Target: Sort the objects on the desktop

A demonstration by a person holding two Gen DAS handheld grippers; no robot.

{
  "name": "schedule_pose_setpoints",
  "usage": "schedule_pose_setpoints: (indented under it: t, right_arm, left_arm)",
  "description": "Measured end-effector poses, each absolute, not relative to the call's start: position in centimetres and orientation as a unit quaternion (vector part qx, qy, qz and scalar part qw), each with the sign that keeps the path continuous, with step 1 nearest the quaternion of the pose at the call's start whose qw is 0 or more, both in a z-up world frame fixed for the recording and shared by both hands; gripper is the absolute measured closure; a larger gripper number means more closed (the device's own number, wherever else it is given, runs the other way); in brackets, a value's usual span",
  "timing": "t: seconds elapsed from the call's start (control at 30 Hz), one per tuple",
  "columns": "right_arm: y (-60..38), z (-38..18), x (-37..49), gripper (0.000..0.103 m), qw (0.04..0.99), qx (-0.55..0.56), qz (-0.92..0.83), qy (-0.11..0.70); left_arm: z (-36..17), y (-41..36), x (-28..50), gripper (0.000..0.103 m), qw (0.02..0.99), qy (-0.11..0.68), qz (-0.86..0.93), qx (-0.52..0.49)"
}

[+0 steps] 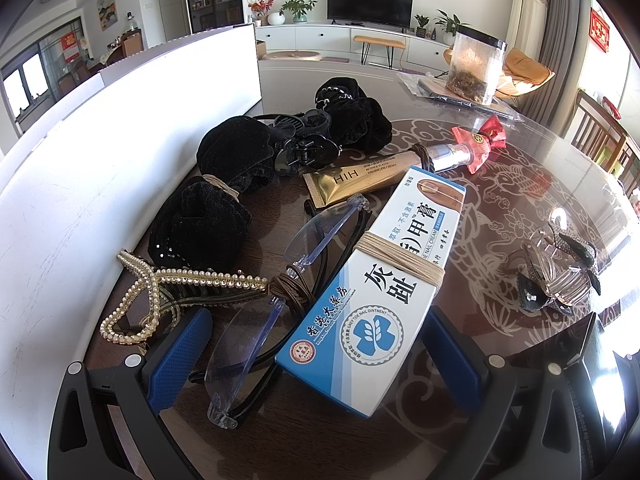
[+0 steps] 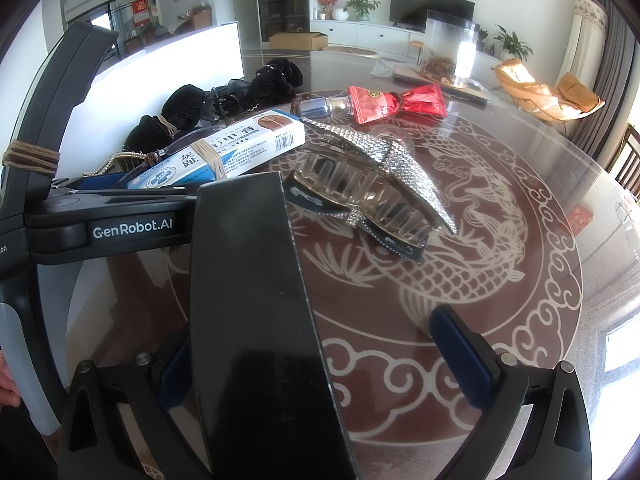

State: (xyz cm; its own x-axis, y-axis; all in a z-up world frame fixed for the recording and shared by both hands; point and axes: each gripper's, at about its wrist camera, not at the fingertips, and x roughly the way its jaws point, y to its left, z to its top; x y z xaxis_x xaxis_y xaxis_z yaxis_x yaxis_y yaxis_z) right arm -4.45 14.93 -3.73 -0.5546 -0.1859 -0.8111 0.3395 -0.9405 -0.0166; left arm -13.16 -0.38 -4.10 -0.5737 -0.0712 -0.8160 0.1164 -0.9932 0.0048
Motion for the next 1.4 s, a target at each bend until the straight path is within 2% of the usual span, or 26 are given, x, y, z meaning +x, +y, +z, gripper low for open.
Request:
schedule_pose_setpoints:
  t: [1.4]
  right_arm:
    - [14.92,-3.73,-4.45,0.0,0.148,0.448,-0.878,0.085]
  left_arm:
    - [-4.09,-0.33,-13.05,0.0,0.041,0.019,-0.879,0.474]
